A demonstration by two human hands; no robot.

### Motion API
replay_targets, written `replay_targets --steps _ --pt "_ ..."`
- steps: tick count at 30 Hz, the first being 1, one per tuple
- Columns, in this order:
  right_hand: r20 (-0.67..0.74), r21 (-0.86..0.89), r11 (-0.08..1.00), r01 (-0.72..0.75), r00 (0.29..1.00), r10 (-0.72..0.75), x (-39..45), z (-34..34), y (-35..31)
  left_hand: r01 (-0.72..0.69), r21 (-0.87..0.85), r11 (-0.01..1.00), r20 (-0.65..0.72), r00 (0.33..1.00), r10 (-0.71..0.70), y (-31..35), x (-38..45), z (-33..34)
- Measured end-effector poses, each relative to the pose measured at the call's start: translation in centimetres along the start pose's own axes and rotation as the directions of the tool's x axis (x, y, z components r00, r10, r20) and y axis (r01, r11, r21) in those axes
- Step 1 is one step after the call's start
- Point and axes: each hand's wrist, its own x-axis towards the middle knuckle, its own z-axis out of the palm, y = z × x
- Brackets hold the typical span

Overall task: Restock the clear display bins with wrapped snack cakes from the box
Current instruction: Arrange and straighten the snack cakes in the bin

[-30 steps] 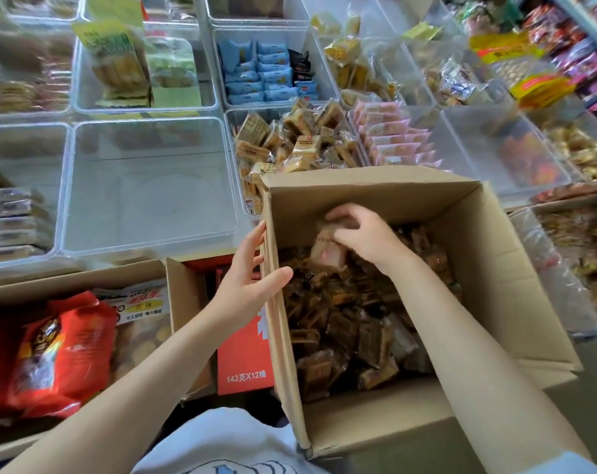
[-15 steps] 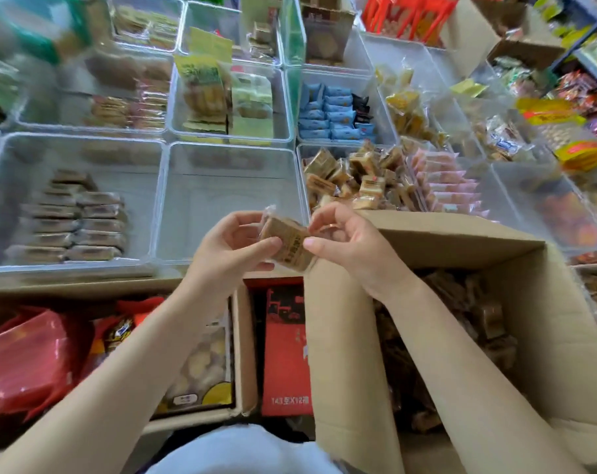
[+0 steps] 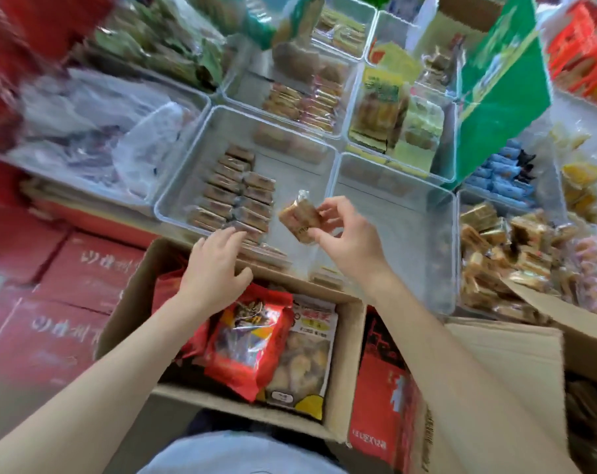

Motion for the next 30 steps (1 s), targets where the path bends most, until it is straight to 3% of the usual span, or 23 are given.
replay_targets --steps 3,5,7,9,13,18,21,26,28,30 --pt "0.129 -0.326 0.938 0.117 0.989 -0.078 3.4 3.4 -0.3 -0.068 0.15 0.986 0.104 0.993 0.053 -2.3 -0.8 0.4" --pt "0.269 -0.63 0.746 0.216 0.962 -0.052 5.5 5.4 0.2 -0.099 0.168 0.981 0.121 0.989 0.079 -2.8 -1.2 0.6" --pt "0.352 -0.777 0.566 0.276 0.936 0.027 6.8 7.2 0.5 -0.103 0.154 0.983 0.136 0.987 0.083 -3.0 -1.3 0.6" --pt "0.383 -0.807 0.519 0.281 0.918 0.098 7.2 8.7 0.8 -0.097 0.138 0.986 0.159 0.984 0.075 -3.1 -1.3 0.7" --pt "0.382 -0.74 0.666 0.098 0.875 0.296 8.0 10.0 0.7 -0.091 0.116 0.989 0.226 0.972 0.063 -3.3 -1.2 0.6" --pt "0.435 -0.655 0.755 0.02 0.828 0.355 9.1 10.7 0.7 -0.088 0.087 0.992 0.228 0.972 0.066 -3.5 -1.2 0.9" --pt "0.43 -0.717 0.689 0.107 0.845 0.316 9.6 11.2 0.4 -0.09 0.08 0.993 0.213 0.974 0.071 -3.6 -1.3 1.3" --pt "0.368 -0.874 0.406 0.268 0.91 0.192 9.4 11.2 -0.7 -0.086 0.065 0.994 0.191 0.979 0.072 -3.7 -1.3 1.9" --pt "0.371 -0.875 0.404 0.266 0.905 0.208 9.4 11.5 -0.5 -0.085 0.07 0.994 0.197 0.978 0.07 -3.6 -1.3 2.1" --pt "0.407 -0.833 0.504 0.228 0.869 0.279 9.5 12.0 0.2 -0.086 0.07 0.994 0.195 0.978 0.071 -3.6 -1.3 2.1"
